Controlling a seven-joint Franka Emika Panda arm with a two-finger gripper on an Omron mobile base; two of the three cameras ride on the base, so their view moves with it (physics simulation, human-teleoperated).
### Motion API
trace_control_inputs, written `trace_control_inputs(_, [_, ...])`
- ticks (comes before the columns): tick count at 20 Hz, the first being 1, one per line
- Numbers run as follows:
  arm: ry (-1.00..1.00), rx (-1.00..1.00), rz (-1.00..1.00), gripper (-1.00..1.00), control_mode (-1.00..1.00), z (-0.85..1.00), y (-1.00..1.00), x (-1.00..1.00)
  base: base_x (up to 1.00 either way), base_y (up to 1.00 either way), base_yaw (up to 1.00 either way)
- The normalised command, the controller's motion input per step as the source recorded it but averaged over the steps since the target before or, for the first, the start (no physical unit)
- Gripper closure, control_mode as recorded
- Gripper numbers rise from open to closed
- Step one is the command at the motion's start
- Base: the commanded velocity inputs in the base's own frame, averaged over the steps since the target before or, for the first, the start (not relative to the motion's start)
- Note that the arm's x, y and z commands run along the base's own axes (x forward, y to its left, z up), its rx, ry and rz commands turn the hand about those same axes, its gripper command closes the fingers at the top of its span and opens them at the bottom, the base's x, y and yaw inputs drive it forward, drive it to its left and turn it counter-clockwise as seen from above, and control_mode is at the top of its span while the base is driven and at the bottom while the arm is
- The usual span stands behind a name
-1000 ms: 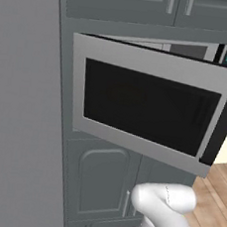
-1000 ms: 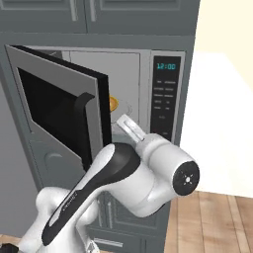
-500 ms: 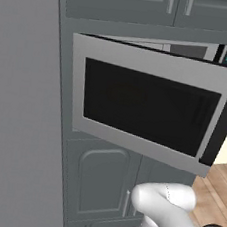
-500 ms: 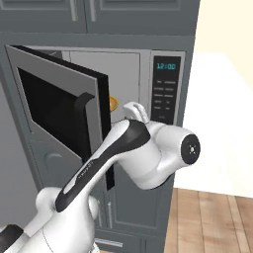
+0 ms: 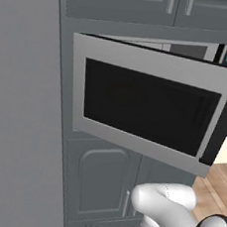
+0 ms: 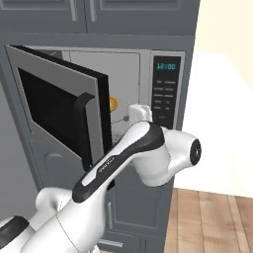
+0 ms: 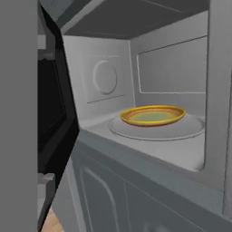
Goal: Pick the chicken drumstick from the counter and place it in the microwave. Then turn on the microwave.
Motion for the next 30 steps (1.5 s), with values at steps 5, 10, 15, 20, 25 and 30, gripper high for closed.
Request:
trace_control_inputs(5, [0.07,0.24,0.06,-1.0,-1.0,-0.26,0.2,0.26,0.0,0.0,0.0])
trace_control_inputs(10, [0.01,0.18,0.08,-1.0,-1.0,-0.07,0.32,-0.01,0.0,0.0,0.0])
trace_control_inputs(15, [0.0,0.13,0.08,-1.0,-1.0,0.0,0.42,-0.12,0.0,0.0,0.0])
trace_control_inputs(20, [0.0,0.04,0.09,-1.0,-1.0,0.0,0.44,-0.37,0.0,0.0,0.0])
trace_control_inputs(25, [0.0,0.01,0.09,-1.0,-1.0,0.0,0.42,-0.42,0.0,0.0,0.0])
trace_control_inputs(30, [0.0,0.01,0.1,-1.0,-1.0,0.0,0.44,-0.5,0.0,0.0,0.0])
